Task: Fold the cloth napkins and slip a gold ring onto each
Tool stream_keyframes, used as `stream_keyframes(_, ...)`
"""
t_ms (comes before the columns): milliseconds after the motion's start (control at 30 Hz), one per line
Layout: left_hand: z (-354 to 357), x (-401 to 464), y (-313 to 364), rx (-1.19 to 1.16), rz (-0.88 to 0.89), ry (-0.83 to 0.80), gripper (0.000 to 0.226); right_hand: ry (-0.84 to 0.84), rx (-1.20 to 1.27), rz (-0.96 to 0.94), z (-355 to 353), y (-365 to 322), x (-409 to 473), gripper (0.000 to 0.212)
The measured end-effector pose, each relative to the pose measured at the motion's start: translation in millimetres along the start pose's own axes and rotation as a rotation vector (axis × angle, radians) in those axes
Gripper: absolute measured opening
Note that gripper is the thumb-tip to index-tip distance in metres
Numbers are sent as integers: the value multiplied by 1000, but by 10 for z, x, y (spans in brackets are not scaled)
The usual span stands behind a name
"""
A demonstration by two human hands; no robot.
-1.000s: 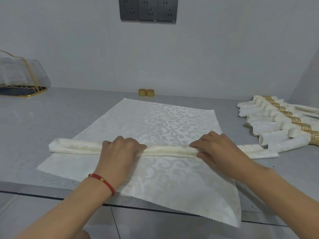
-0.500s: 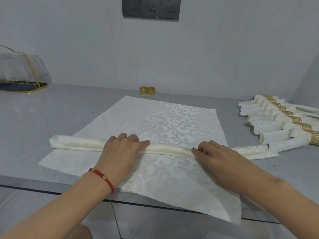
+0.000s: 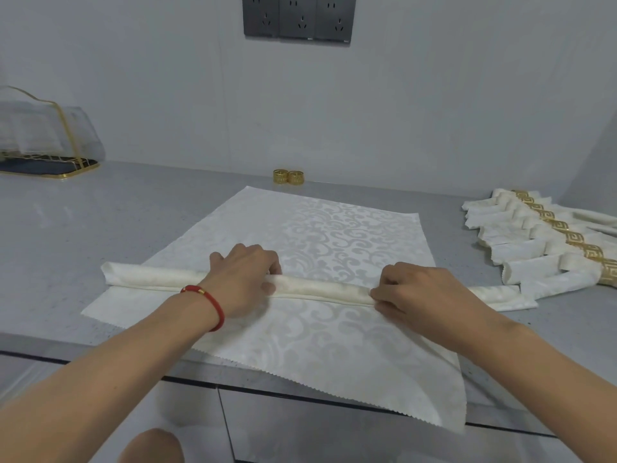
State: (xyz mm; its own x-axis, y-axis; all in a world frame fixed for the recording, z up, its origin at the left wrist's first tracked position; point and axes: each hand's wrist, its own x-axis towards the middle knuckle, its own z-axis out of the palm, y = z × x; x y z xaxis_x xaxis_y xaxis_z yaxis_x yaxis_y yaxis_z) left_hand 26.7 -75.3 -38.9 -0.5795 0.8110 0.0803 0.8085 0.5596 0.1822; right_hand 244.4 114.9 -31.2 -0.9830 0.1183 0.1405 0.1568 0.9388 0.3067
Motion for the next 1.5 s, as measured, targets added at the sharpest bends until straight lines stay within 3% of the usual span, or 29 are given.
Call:
stream_keyframes(67,-24,12,-5,42,9,1,12,35,-69,-7,56,19,35,3)
stream_keyframes(133,-62,39,-25,110,16,29,13,75,-91,-3,129,33,137,19)
stream_keyframes(200,-115,98,-55,129,17,40,11,111,-83,-1,134,37,268,22)
stream_keyframes(300,-34,84,-149,61,24,48,14,101,-69,68,199,-27,432,23)
stream_keyframes(400,242,-127,-177,-105,105,189,20,32,-19,192,67,-228,488,9)
stream_keyframes(500,423,-279,-115,-97,93,159,37,-4,79,332,-210,-469,700,20)
stream_keyframes(600,437,-273,-110,-75,42,103,48,110,204,333,-221,-683,1145,40)
stream_keyframes(767,431,-246,-129,-208,20,134,43,-133,366,255,325,-900,1411,74)
stream_keyframes(900,341,-168,-97,-107,-131,235,31,-197,562,280,396,-828,1425,74)
stream_keyframes(1000,282,-91,-86,103,-85,278,29,-248,716,263,318,-724,1491,68)
stream_keyframes(1067,243,-18,-127,82,-43,224,24,-239,818,233,291,-635,1502,55)
stream_keyframes(1200,28,140,-164,0,-90,-38,27,-267,881,230,355,-521,1468,86)
stream_keyframes(1367,-176,292,-84,122,-93,-296,39,-282,915,231,324,-491,1461,83)
stream_keyframes(1500,-336,327,72,232,-50,-363,42,-268,874,219,297,-518,1455,83)
